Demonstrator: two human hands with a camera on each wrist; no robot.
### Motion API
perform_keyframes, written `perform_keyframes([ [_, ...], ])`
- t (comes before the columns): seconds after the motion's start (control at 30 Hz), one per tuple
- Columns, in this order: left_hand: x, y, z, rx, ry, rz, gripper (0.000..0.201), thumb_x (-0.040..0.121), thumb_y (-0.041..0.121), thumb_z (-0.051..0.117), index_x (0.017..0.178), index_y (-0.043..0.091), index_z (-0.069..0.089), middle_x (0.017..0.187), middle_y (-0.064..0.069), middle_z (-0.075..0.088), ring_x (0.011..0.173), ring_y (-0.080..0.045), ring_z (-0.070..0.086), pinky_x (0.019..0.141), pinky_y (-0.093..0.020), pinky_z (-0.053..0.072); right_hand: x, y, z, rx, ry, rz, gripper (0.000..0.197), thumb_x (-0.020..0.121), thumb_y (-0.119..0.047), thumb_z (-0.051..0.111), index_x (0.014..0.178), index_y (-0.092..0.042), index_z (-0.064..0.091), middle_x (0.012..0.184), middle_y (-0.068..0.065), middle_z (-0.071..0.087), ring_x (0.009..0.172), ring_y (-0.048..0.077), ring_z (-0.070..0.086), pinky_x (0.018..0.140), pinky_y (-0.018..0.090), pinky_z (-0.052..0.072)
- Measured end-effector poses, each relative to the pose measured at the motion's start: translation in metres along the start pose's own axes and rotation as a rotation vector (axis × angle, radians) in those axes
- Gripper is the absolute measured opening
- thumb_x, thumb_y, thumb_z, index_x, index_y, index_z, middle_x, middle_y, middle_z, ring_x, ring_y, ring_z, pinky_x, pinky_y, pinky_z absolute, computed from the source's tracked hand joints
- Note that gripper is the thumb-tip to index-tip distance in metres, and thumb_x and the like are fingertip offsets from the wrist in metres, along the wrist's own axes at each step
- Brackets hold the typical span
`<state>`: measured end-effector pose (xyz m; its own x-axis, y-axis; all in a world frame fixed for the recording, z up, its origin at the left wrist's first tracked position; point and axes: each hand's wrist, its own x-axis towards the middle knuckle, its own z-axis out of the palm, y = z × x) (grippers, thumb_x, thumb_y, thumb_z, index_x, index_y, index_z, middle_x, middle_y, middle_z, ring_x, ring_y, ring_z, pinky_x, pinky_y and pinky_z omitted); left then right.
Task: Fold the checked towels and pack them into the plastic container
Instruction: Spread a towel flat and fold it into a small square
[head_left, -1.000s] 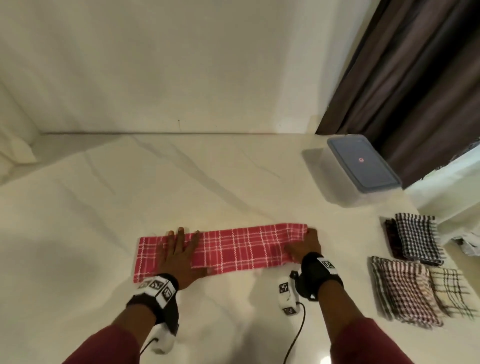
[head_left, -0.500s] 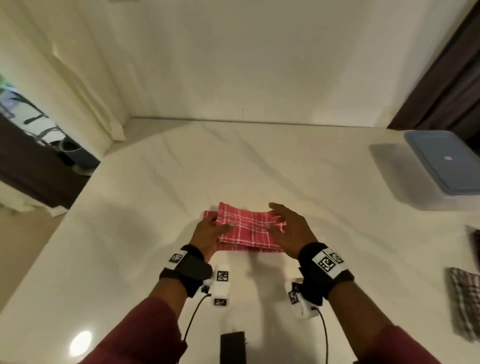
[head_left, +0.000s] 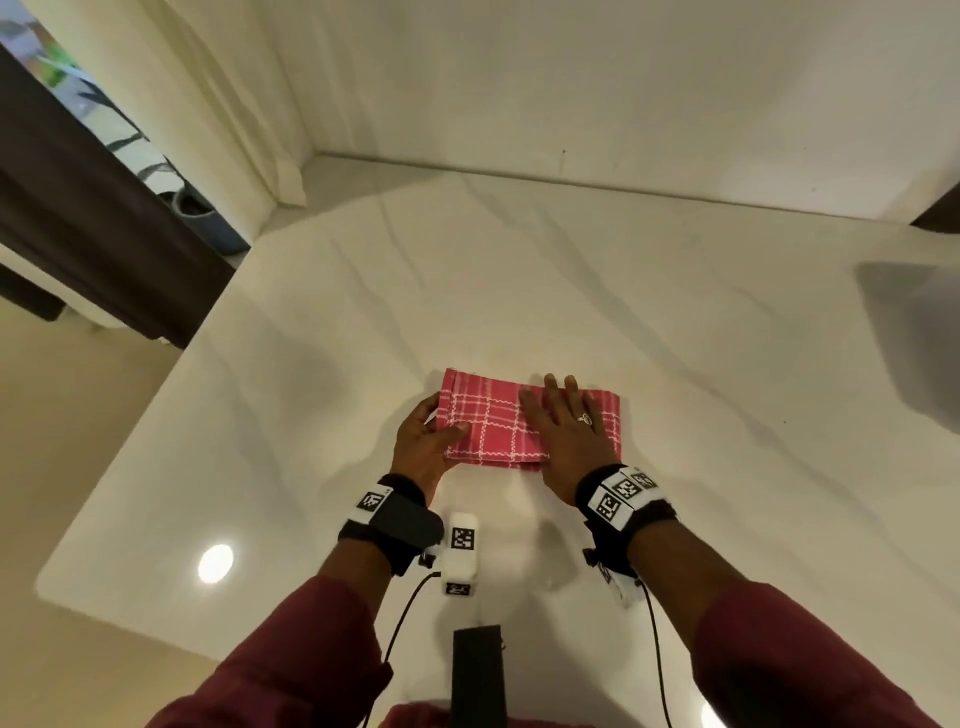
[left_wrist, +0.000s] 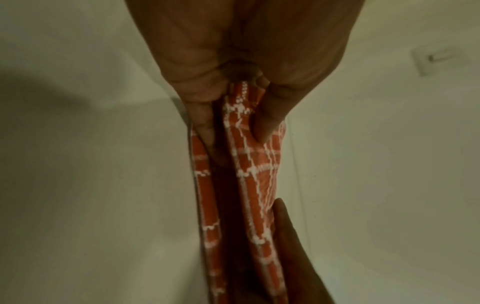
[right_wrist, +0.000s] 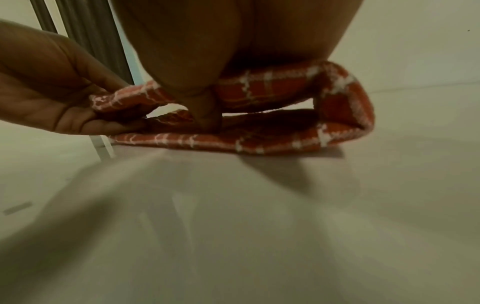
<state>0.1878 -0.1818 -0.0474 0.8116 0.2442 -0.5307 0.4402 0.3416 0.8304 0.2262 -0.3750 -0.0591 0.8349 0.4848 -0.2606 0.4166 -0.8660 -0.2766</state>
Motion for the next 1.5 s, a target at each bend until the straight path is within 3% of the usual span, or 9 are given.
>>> perform_keyframes([
  [0.27, 0.018, -0.013, 0.005, 0.299, 0.071, 0.051, 0.047, 0.082, -0.004, 0.064, 0.123, 0.015, 0.05, 0.113, -0.012, 0.063, 0.105, -0.03, 0.061, 0.091, -0.055, 0.05, -0.004, 0.014, 0.016, -0.039, -0.014, -0.006, 0.088, 0.094, -0.041, 0.052, 0.15, -0.02, -0.011, 0.157, 0.011, -0.016, 0.141, 0.032, -0.021, 0.112, 0.043, -0.019],
  [0.47, 0.008, -0.011, 0.016, 0.534, 0.049, 0.321, 0.063, 0.081, -0.003, 0.064, 0.137, 0.016, 0.039, 0.118, -0.001, 0.057, 0.107, -0.019, 0.058, 0.09, -0.034, 0.05, -0.016, 0.009, 0.011, -0.019, 0.06, -0.074, 0.085, 0.09, -0.031, 0.058, 0.153, -0.016, 0.003, 0.157, 0.013, -0.013, 0.144, 0.036, -0.01, 0.115, 0.05, -0.004],
  [0.57, 0.007, -0.014, 0.023, 0.753, 0.057, 0.451, 0.08, 0.077, -0.002, 0.064, 0.146, 0.014, 0.026, 0.138, -0.009, 0.044, 0.125, -0.024, 0.044, 0.106, -0.036, 0.037, -0.019, 0.004, 0.014, -0.012, 0.036, -0.15, 0.073, 0.096, -0.034, 0.046, 0.153, -0.016, 0.004, 0.157, 0.012, -0.017, 0.145, 0.034, -0.011, 0.118, 0.053, 0.004],
  [0.7, 0.004, -0.011, 0.032, 1.132, 0.119, 0.35, 0.094, 0.081, 0.018, 0.065, 0.151, 0.028, 0.003, 0.156, -0.012, 0.01, 0.139, -0.036, 0.019, 0.11, -0.052, 0.023, -0.018, 0.006, 0.025, 0.027, -0.117, -0.025, 0.083, 0.091, -0.071, 0.016, 0.151, -0.02, -0.011, 0.152, 0.006, -0.029, 0.142, 0.025, -0.027, 0.117, 0.046, -0.011],
  [0.8, -0.002, -0.005, 0.035, 1.464, 0.022, 0.481, 0.078, 0.09, 0.034, 0.049, 0.149, 0.038, -0.001, 0.159, -0.009, -0.01, 0.144, -0.038, -0.003, 0.113, -0.058, 0.005, -0.018, 0.005, 0.025, 0.052, -0.142, 0.006, 0.093, 0.079, -0.08, -0.001, 0.15, -0.021, -0.017, 0.151, 0.005, -0.032, 0.142, 0.025, -0.028, 0.116, 0.045, -0.015],
  [0.9, -0.01, -0.006, 0.041, 1.752, -0.231, 0.786, 0.063, 0.09, 0.026, 0.028, 0.151, 0.03, 0.013, 0.16, -0.01, 0.005, 0.146, -0.035, 0.002, 0.114, -0.053, -0.006, -0.029, 0.007, 0.024, 0.071, -0.157, 0.026, 0.093, 0.079, -0.08, 0.001, 0.149, -0.022, -0.019, 0.151, 0.006, -0.033, 0.14, 0.024, -0.031, 0.116, 0.045, -0.016],
  [1.0, -0.018, -0.023, 0.038, 1.785, -0.47, 0.659, 0.071, 0.091, 0.009, 0.045, 0.151, 0.028, 0.013, 0.159, -0.001, 0.016, 0.146, -0.024, 0.013, 0.117, -0.043, 0.01, -0.047, 0.017, 0.028, 0.052, -0.183, 0.007, 0.095, 0.077, -0.081, -0.006, 0.15, -0.022, -0.016, 0.153, 0.006, -0.032, 0.141, 0.023, -0.03, 0.117, 0.045, -0.013],
  [1.37, -0.063, -0.067, 0.066, 1.565, -0.378, 0.809, 0.03, 0.085, 0.024, 0.051, 0.113, 0.017, 0.061, 0.122, -0.004, 0.057, 0.113, -0.031, 0.051, 0.1, -0.047, 0.038, -0.118, 0.051, 0.038, 0.116, -0.031, 0.245, 0.073, 0.091, -0.064, 0.008, 0.148, -0.028, -0.021, 0.152, -0.003, -0.031, 0.14, 0.016, -0.032, 0.115, 0.044, -0.017],
  [1.5, -0.061, -0.073, 0.076, 1.594, -0.375, 0.778, 0.039, 0.084, 0.024, 0.061, 0.122, 0.021, 0.056, 0.142, -0.011, 0.042, 0.133, -0.034, 0.036, 0.112, -0.05, 0.024, -0.132, 0.06, 0.038, 0.188, -0.006, 0.353, 0.076, 0.082, -0.07, 0.002, 0.145, -0.035, -0.023, 0.15, 0.006, -0.036, 0.143, 0.027, -0.024, 0.119, 0.047, -0.002],
])
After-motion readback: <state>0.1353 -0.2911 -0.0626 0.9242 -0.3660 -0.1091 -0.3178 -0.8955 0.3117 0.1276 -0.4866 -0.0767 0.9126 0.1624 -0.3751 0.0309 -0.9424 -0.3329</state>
